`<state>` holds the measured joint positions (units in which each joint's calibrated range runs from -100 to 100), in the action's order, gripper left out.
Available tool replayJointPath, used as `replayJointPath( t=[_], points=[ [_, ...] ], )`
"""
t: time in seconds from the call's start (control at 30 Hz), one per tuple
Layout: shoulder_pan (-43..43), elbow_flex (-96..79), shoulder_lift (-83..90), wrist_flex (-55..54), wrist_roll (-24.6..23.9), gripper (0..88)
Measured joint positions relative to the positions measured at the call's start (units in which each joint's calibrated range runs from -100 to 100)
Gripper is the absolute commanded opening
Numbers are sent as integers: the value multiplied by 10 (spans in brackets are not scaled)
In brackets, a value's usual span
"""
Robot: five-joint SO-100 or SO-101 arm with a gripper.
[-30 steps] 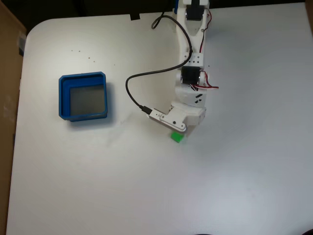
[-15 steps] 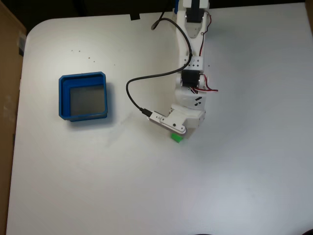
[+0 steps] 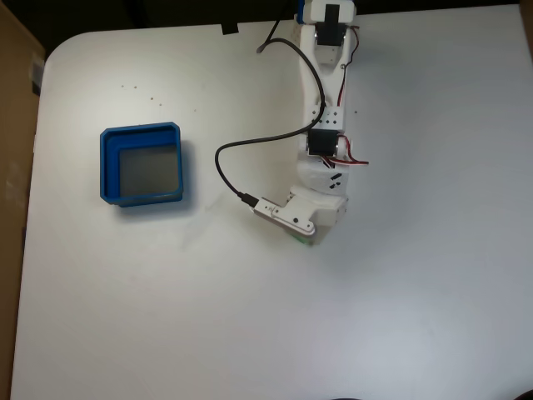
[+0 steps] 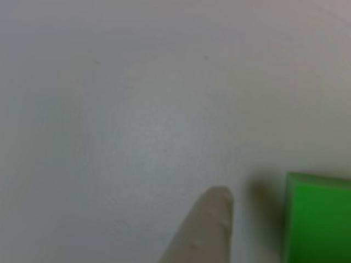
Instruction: Pick up green cube and drop it in the blue box
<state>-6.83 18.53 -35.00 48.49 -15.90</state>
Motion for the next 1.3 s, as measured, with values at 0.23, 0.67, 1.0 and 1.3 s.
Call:
replayJointPath(
  t=[0.23, 0.67, 1.0, 1.3],
  points=[
    [0, 0, 0, 0, 0, 307],
    [-3, 0, -20, 0, 0, 246],
    [-4, 0, -21, 0, 0, 203],
    [-14, 0, -21, 0, 0, 30]
  ],
)
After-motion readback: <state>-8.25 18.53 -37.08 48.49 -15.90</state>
